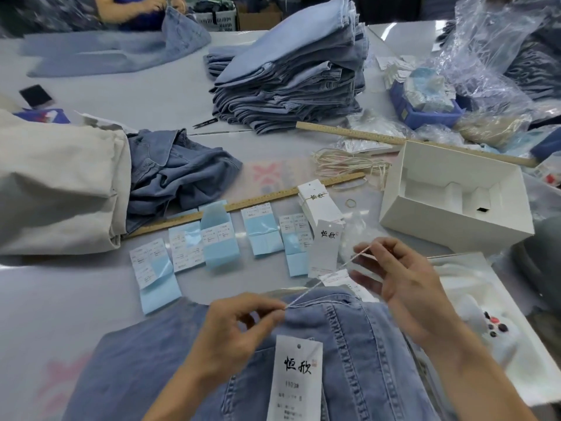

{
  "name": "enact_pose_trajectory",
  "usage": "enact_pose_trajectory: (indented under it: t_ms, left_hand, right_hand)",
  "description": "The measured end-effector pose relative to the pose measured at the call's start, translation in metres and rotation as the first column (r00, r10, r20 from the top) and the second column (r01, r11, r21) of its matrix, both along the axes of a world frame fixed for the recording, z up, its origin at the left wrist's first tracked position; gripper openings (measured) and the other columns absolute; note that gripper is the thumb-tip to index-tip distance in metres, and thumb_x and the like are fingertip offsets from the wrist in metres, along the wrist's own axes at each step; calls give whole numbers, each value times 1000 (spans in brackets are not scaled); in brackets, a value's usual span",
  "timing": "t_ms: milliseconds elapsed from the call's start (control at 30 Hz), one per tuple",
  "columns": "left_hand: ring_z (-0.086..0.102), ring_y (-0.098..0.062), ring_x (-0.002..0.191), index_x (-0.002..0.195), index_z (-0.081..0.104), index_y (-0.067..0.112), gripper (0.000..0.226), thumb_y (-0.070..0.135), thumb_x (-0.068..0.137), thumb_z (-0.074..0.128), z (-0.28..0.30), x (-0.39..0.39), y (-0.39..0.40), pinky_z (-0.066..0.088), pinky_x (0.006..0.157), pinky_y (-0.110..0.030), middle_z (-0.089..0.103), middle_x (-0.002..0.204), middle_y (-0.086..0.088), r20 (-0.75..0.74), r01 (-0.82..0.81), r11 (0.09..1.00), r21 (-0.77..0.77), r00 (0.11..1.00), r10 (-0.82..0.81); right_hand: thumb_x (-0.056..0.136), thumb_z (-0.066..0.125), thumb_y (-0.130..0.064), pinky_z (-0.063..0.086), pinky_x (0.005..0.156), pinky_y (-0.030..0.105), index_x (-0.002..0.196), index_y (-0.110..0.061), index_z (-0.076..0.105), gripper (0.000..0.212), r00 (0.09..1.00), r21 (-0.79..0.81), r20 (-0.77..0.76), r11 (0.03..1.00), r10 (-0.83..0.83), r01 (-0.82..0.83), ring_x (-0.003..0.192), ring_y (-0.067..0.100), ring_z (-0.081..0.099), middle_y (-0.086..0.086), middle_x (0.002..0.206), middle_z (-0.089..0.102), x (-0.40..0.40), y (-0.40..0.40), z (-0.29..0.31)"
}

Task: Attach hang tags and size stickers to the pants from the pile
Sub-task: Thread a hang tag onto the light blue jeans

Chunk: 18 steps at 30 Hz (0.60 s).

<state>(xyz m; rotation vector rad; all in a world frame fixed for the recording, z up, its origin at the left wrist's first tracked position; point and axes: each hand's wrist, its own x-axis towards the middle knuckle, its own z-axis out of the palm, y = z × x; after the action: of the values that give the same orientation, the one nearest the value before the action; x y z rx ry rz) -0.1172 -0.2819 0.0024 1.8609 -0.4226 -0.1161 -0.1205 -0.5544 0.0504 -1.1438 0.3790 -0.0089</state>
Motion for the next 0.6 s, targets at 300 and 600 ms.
enact_pose_trajectory:
  t_ms: [300, 600]
  left_hand:
    - [63, -6, 67, 92, 82, 24, 11, 22, 82, 82, -13, -56, -2, 47, 61, -14, 72, 83, 16, 134, -10, 999, -36, 991, 15]
    - [57, 5, 73, 94, 74, 34, 29, 58, 95, 58, -10, -65, 10, 44, 60, -13, 64, 83, 20, 194, 98, 977, 192, 972, -135]
  right_hand:
    - [87, 69, -15, 55, 61, 25, 83, -13, 72, 6, 998, 161, 37, 986, -44, 38, 59, 11, 54, 6, 74, 59, -25, 63, 18]
    - [83, 77, -21, 45, 50, 19, 88, -21, 80, 6, 998, -497, 60, 868, 28, 6, 51, 8, 51, 1, 73, 71, -54, 87, 15]
